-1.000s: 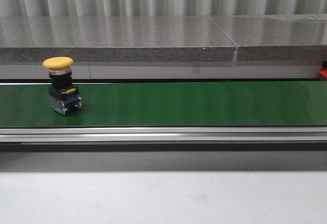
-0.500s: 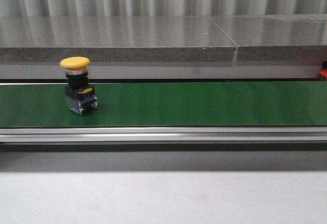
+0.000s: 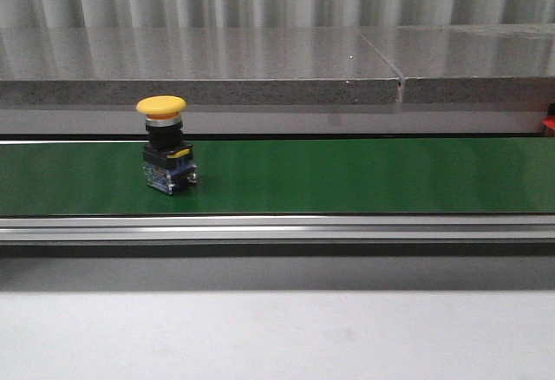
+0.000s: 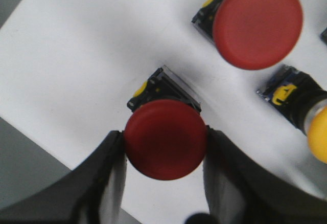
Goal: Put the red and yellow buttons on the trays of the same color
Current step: 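Carry the red button onto the conveyor and open the left gripper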
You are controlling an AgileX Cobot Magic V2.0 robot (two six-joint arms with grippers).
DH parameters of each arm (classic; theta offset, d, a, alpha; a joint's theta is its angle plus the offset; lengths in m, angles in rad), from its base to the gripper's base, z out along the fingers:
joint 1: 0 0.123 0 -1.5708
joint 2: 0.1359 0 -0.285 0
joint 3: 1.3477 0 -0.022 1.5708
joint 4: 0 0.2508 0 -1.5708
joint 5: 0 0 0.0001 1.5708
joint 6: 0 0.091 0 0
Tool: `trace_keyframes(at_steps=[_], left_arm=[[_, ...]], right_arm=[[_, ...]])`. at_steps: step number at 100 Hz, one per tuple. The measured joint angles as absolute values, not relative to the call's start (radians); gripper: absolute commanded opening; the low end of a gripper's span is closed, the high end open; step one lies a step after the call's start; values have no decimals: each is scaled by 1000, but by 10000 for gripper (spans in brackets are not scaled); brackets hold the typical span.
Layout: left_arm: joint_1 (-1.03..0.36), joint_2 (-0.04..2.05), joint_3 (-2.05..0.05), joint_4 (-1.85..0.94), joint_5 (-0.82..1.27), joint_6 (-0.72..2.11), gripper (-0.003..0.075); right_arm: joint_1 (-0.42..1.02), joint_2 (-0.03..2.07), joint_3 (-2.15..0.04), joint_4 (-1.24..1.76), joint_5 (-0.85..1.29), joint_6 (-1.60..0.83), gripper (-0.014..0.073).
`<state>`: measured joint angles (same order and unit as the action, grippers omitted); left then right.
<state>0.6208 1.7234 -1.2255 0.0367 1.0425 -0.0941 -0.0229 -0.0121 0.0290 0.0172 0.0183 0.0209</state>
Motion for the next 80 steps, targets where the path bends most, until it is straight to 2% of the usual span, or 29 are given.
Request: trace_keyframes(at_steps=[32,80], left_arm=[[594,1568,-1232,18,1069,-87,91],[345,1520,-1312,0,1110,-18,91]], right_arm=[[-23,-12,29,17,18,21,-69],[-23,-12,29,17,18,21,-69]])
